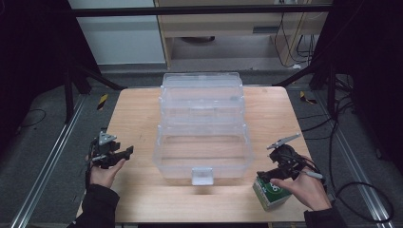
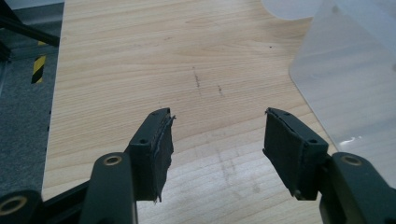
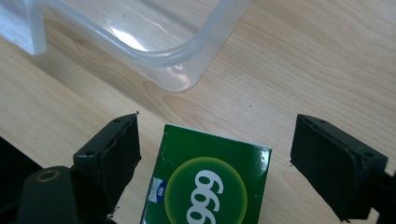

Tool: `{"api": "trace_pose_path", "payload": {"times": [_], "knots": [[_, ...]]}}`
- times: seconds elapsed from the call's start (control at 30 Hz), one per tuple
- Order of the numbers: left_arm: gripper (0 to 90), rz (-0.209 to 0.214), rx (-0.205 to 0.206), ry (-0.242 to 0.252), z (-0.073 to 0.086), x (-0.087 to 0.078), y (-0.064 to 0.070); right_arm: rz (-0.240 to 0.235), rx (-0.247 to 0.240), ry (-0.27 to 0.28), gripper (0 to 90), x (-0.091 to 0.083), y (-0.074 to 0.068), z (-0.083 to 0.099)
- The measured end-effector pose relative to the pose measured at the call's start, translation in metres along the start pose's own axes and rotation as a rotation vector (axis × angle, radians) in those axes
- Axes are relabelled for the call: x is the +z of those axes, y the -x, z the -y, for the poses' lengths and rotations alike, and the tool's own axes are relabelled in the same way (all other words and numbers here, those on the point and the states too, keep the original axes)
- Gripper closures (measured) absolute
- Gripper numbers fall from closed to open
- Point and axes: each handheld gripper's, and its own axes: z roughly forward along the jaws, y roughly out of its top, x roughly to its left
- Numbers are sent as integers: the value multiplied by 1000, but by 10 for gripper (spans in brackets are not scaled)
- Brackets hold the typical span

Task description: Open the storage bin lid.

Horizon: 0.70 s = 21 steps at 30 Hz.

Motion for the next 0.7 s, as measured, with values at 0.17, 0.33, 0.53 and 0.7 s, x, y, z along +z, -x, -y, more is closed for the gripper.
{"api": "trace_pose_path", "payload": {"times": [0.17, 0.33, 0.53, 0.7], "knots": [[404, -4, -5, -3, 1, 1, -1, -2, 4, -31, 139, 1, 0, 4], [403, -5, -5, -6, 1, 2, -2, -3, -2, -51, 126, 0, 0, 5], [402, -6, -7, -18, 3, 4, -3, -18, 2, -88, 107, 0, -1, 5], [402, -4, 1, -27, 3, 6, -2, -28, 13, -137, 98, 4, -2, 8]]}}
